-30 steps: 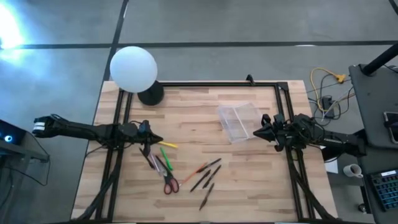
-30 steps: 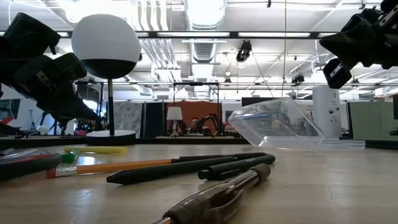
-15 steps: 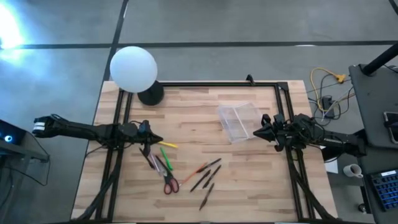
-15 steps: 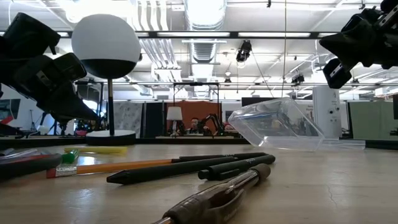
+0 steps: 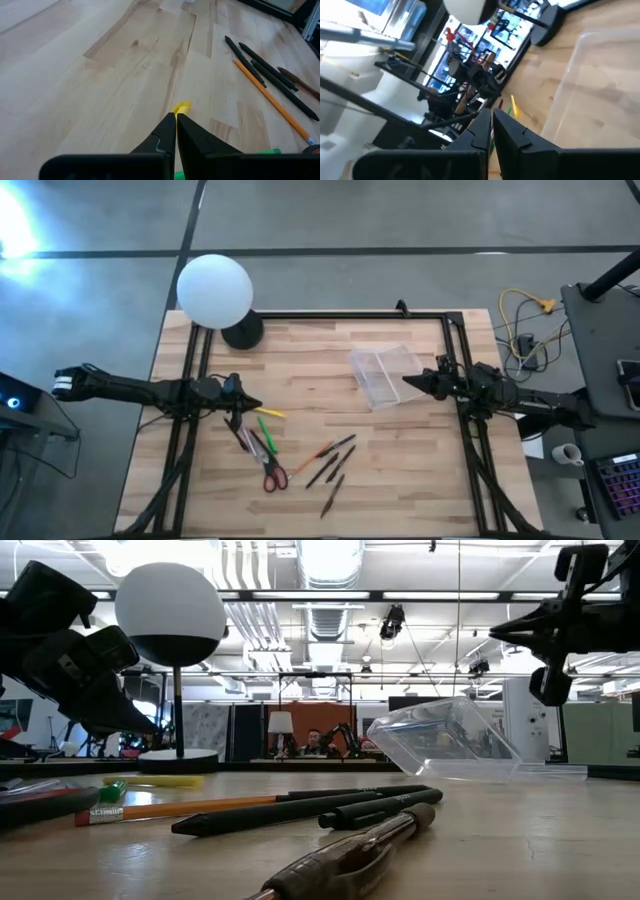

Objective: Pick & place school supplies into a supply box
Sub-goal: Put the black scissors into the transparent supply box

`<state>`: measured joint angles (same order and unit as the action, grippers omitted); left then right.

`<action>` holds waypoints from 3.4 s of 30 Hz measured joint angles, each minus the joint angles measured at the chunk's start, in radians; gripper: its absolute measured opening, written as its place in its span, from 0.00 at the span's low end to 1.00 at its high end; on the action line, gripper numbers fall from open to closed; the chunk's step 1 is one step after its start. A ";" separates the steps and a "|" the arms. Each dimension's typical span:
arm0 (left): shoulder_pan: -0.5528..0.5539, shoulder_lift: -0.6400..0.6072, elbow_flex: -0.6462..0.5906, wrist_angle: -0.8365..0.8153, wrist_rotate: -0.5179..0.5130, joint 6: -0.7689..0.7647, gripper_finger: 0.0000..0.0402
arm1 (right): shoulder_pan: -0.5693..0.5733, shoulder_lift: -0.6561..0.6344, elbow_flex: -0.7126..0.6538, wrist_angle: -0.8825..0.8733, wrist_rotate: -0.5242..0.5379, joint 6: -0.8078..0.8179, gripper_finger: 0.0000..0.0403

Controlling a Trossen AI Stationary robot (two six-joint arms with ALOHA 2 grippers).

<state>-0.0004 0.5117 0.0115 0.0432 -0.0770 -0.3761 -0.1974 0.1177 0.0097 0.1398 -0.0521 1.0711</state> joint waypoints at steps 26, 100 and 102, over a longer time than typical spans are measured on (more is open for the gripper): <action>0.024 0.037 0.011 0.174 -0.240 -0.602 0.00 | 0.001 0.208 0.000 0.482 0.344 0.069 0.03; -0.666 1.207 1.244 -0.854 -0.164 0.536 0.31 | 0.117 0.867 0.773 -0.848 0.130 -0.515 0.62; -0.666 1.250 1.265 -0.850 -0.164 0.536 0.31 | 0.117 0.867 0.773 -0.847 0.130 -0.538 0.62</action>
<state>-0.6666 1.7621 1.2769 -0.8071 -0.2410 0.1596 -0.0807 0.9848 0.7826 -0.7074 0.0781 0.5334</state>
